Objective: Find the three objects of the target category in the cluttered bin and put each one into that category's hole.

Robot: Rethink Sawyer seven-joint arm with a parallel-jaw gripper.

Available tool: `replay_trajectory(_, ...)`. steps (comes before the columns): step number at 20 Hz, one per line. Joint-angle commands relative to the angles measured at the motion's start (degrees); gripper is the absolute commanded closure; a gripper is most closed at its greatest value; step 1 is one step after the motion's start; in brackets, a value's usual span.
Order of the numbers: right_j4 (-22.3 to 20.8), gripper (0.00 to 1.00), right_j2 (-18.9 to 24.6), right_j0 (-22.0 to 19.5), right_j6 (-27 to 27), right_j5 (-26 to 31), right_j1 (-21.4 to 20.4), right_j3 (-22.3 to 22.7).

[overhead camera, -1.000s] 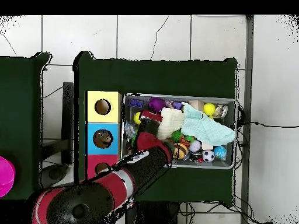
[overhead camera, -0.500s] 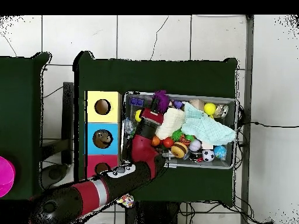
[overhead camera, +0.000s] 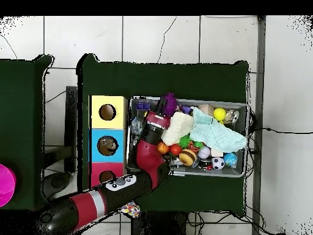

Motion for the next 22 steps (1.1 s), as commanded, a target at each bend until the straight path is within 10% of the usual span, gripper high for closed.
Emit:
replay_trajectory(1,-4.05,1.0,10.24,-0.67,-7.1,-1.0,17.34,-11.62)
replay_trajectory(22,-8.85,1.0,7.49,-1.17,-1.43,2.06,17.85,-12.02)
